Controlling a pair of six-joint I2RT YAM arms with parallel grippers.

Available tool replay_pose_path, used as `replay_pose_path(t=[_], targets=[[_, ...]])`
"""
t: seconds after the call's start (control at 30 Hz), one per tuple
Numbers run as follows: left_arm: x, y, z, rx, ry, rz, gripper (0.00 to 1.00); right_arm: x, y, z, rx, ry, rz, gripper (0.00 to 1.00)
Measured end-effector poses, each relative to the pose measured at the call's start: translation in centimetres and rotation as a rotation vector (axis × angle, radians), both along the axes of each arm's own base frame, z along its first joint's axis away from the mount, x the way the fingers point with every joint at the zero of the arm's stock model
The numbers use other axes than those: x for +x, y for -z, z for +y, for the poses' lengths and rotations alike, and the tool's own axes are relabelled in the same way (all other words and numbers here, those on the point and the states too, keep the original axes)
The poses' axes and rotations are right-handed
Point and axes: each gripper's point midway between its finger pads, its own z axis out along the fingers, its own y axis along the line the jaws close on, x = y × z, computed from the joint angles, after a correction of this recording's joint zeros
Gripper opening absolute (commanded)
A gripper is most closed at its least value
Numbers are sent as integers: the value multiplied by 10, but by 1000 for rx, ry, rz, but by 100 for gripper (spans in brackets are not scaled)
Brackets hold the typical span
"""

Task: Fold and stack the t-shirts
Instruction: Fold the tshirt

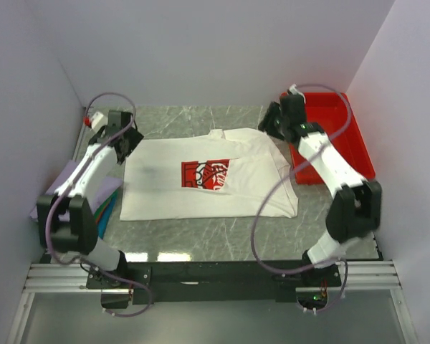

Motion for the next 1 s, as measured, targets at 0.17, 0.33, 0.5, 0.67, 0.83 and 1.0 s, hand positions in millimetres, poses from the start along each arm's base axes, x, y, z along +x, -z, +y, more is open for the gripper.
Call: replay_pose_path(t=[0.17, 0.33, 0.5, 0.67, 0.83, 1.0], targets=[[51, 11, 8, 33, -3, 49, 77, 84, 14, 6, -114, -15, 5, 44], [83, 37, 22, 50, -19, 114, 77, 147, 37, 16, -185, -54, 2, 43], [98, 56, 35, 61, -24, 164, 76, 168, 64, 22, -217, -106, 27, 43], [114, 71, 40, 63, -26, 182, 73, 176, 86, 24, -208, -148, 49, 43], [119, 98, 40, 66, -13, 230, 67, 181, 109, 20, -173, -165, 77, 42], [128, 117, 39, 64, -7, 254, 63, 183, 114, 16, -156, -162, 81, 41]])
